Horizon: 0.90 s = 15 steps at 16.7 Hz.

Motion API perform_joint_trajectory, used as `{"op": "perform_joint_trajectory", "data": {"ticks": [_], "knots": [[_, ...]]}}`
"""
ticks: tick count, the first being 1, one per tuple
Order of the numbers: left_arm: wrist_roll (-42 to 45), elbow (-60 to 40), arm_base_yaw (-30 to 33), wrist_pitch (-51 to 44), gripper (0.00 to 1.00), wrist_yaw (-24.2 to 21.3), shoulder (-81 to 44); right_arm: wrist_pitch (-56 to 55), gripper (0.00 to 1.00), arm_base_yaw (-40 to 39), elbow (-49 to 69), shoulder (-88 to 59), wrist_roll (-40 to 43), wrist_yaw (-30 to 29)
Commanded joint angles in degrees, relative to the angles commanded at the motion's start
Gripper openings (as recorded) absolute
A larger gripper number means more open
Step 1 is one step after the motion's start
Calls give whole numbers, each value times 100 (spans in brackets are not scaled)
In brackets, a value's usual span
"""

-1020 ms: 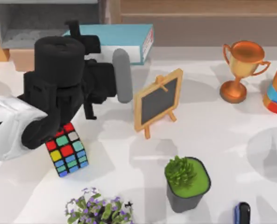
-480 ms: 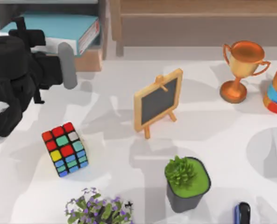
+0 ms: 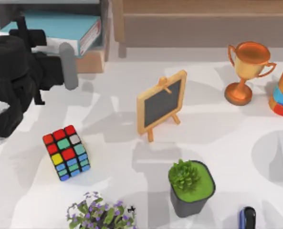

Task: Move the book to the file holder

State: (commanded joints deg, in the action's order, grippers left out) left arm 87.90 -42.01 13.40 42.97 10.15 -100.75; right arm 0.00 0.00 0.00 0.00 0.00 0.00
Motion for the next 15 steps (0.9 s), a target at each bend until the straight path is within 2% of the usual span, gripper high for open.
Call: {"op": "perform_joint_trajectory", "data": {"ticks": [6,10,15], "knots": [[8,-570,-90,-26,0,-84,-517,0,100,0,0,0,0,0],[7,-583,-96,-31,0,-91,-531,0,100,0,0,0,0,0],[7,-583,-96,-31,38,-91,-531,0,100,0,0,0,0,0]]}}
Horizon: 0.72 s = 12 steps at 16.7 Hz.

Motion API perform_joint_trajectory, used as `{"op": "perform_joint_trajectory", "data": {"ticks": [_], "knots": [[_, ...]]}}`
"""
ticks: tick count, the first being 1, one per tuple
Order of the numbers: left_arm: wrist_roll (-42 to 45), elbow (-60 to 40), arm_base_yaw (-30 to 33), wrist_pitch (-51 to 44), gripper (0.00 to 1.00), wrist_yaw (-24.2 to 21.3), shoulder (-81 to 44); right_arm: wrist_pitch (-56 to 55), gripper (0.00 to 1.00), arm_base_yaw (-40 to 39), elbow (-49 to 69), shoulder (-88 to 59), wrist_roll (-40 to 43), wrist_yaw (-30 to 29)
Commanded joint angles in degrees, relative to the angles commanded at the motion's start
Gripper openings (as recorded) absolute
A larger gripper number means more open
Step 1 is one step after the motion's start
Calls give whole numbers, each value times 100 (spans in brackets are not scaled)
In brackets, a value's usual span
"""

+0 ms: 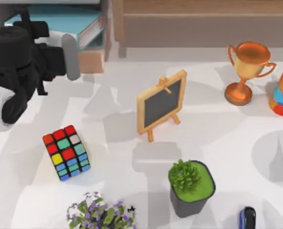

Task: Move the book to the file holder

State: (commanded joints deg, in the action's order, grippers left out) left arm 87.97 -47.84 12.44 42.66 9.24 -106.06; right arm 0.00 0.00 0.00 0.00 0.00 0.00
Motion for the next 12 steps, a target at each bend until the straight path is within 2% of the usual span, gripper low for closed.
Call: {"op": "perform_joint_trajectory", "data": {"ticks": [8,12], "knots": [[0,0,0,0,98,0,0,0,100,0,0,0,0,0],[0,0,0,0,100,0,0,0,100,0,0,0,0,0]]}}
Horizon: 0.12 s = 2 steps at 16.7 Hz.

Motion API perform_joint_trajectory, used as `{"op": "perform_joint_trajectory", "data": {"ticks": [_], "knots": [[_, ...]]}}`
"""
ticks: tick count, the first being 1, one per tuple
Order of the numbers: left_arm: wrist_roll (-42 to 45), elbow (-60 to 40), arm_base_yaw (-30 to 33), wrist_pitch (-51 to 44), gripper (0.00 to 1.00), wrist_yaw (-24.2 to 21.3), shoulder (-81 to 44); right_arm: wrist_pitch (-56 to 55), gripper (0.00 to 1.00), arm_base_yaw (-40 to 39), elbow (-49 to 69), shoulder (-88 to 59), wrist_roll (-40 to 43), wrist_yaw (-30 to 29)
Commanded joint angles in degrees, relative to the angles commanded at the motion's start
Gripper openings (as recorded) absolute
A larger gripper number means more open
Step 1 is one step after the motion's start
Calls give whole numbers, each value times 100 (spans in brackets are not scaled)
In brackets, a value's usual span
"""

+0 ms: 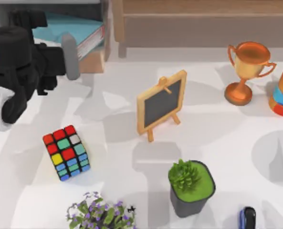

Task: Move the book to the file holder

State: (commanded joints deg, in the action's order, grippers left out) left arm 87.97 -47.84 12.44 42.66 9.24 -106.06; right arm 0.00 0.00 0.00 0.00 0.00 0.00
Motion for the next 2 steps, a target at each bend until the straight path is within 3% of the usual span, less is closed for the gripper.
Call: {"op": "perform_joint_trajectory", "data": {"ticks": [2], "knots": [[0,0,0,0,100,0,0,0,100,0,0,0,0,0]]}}
